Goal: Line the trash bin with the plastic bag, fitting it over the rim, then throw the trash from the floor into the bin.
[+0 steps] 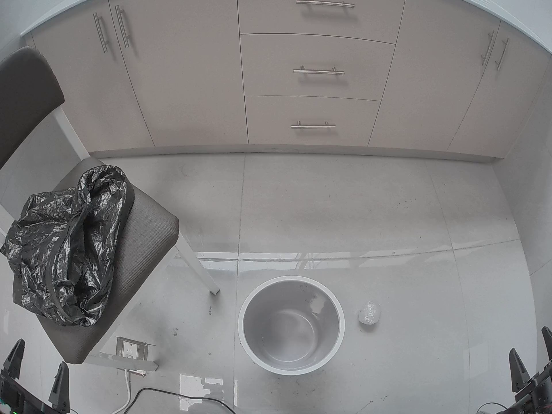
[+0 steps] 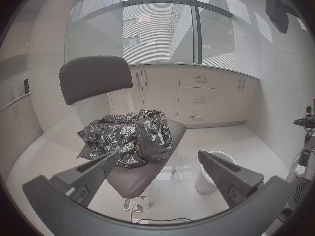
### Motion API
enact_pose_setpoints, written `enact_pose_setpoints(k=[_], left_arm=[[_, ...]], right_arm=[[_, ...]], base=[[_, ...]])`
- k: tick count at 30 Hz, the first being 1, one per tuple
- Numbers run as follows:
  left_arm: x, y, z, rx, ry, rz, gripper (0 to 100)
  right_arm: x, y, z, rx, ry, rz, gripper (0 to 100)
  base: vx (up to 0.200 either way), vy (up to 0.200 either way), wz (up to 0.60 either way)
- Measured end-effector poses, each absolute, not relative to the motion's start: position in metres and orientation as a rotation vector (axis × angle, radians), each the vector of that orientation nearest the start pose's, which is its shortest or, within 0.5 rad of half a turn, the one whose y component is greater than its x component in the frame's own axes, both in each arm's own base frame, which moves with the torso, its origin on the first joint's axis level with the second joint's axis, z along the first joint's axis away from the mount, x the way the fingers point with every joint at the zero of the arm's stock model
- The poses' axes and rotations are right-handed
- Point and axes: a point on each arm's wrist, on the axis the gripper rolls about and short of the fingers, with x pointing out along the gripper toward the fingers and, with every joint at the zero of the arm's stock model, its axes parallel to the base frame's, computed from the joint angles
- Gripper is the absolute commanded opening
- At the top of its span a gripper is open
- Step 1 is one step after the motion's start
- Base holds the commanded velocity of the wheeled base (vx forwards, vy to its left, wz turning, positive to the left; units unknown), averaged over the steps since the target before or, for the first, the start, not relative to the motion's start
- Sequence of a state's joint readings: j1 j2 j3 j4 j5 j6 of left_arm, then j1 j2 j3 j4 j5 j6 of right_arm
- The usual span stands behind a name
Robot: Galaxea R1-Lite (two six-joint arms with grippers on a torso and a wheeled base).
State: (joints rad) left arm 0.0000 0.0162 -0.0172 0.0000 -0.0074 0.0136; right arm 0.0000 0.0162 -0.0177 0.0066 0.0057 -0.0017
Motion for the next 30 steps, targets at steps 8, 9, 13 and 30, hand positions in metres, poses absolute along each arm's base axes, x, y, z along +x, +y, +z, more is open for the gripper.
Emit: enact_pose_setpoints(k=[8,9,13,30], left_arm=[[-0.023,0.0,0.081,0.007,-0.003,-0.009,100],[-0.023,0.0,0.081,0.007,-0.003,-0.01,100],[-0.023,0.0,0.081,0.002,-0.003,-0.01,100],[-0.023,0.0,0.081,-0.024,-0.004,-0.006,100]], right_arm=[[-0.023,0.0,0.08,-0.003,0.006,0.006,100],[-0.023,0.0,0.08,-0.003,0.006,0.005,100],[-0.023,0.0,0.08,-0.004,0.004,0.0,100],[-0.036,-0.002,0.217,0.148,-0.226,0.138,100]], base=[[0.0,0.0,0.0],[0.0,0.0,0.0],[0.0,0.0,0.0],[0.0,0.0,0.0]])
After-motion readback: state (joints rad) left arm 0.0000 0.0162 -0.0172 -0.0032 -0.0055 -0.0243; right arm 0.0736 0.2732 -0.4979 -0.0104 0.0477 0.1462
